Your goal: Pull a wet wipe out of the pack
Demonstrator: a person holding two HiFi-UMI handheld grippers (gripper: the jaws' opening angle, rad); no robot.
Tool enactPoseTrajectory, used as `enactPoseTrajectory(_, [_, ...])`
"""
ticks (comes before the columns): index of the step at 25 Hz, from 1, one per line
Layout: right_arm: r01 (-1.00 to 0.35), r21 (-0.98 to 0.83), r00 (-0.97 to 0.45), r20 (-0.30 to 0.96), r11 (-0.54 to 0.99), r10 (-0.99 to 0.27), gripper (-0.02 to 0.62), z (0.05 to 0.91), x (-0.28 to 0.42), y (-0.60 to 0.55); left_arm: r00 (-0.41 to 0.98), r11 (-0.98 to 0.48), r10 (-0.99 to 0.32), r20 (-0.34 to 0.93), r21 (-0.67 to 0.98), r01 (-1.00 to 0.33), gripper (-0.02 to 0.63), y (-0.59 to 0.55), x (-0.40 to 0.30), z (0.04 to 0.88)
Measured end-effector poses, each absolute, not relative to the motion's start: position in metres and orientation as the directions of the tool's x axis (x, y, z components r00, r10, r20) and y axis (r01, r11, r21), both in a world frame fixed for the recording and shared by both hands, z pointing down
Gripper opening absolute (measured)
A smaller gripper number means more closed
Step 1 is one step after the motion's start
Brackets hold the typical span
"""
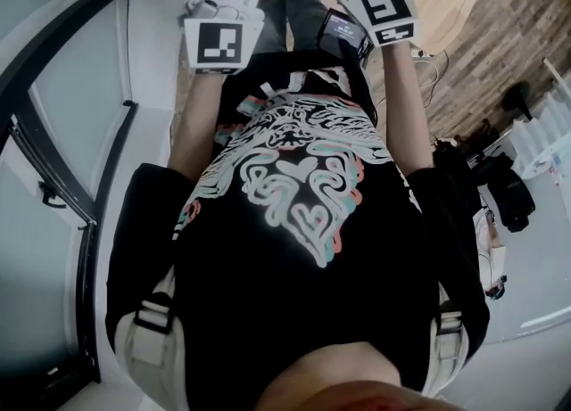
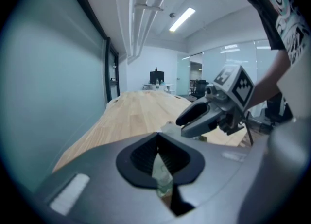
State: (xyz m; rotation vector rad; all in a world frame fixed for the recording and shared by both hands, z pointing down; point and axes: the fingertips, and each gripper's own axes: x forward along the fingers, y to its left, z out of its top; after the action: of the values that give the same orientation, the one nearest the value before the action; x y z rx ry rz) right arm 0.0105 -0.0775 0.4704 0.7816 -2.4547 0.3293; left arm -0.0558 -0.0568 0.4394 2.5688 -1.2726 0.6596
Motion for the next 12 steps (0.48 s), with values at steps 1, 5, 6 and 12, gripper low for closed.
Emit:
enactPoseTrajectory(1, [-0.588,-0.060,-0.687,0.564,0.807,-0.458,0.175,0.4711,0.0092,-0.0780,0.531,-0.612,-0.703,0.474,-0.022,-0.791,-0.011,-0.0563,-0.0554,0.4402])
enactPoseTrajectory(5, [-0.570,-0.036,-0.685,0.573,0.821,-0.450,0.175,0.4739,0.0033,-0.0809,0.538,-0.625,-0.708,0.458,-0.051,-0.779,-0.011,-0.0572,-0.0562,0.4410])
enactPoseTrajectory(6, [-0.565,-0.031,-0.685,0.575,0.824,-0.448,0.175,0.4742,0.0019,-0.0811,0.538,-0.625,-0.707,0.459,-0.050,-0.779,-0.011,-0.0572,-0.0570,0.4415])
enactPoseTrajectory(12, [-0.550,-0.018,-0.684,0.583,0.835,-0.438,0.175,0.4748,0.0001,-0.0801,0.539,-0.629,-0.703,0.465,-0.051,-0.776,-0.011,-0.0586,-0.0586,0.4440])
